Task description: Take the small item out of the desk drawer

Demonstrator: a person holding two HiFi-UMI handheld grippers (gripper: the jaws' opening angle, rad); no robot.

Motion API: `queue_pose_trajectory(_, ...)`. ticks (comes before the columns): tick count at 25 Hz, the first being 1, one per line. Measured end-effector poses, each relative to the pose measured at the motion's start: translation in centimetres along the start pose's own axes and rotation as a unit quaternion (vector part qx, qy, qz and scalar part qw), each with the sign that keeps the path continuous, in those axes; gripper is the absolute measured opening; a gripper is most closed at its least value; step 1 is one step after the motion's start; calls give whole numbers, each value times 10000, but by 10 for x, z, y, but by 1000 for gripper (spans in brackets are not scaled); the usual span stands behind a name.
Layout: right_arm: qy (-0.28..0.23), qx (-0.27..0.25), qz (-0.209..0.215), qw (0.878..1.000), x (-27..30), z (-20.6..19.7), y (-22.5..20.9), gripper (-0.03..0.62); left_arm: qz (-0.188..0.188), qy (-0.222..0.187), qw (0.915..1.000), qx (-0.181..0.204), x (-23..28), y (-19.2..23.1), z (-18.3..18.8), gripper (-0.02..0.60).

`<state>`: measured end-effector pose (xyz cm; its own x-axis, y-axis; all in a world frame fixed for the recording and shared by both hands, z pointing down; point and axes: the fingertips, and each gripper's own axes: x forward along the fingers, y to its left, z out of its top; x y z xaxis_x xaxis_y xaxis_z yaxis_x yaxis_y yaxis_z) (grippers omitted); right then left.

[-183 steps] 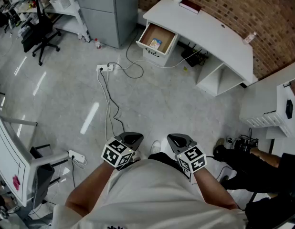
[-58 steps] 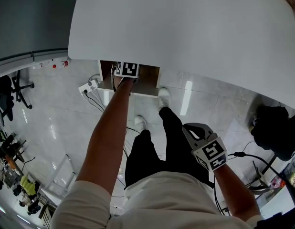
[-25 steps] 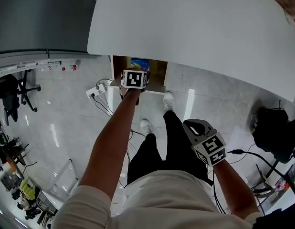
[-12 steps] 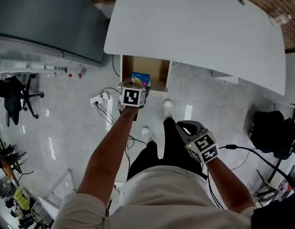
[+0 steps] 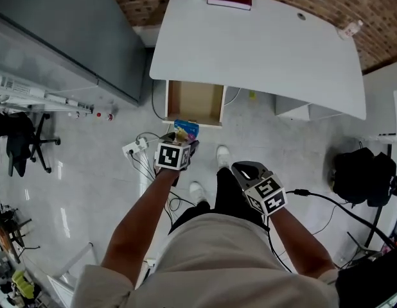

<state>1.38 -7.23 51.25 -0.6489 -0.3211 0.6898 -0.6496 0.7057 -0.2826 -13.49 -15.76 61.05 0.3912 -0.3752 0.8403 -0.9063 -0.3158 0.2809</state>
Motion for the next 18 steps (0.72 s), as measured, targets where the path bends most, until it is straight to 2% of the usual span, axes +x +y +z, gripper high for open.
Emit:
queue_pose_trajectory(8, -139, -166, -193, 9996, -29, -6, 52, 35, -264, -284, 9992, 71, -83, -34, -40, 374)
queue_pose_trajectory(18, -281, -328, -329, 9985, -63, -22, 101, 34, -458, -541, 9973, 201, -143, -73, -88, 374)
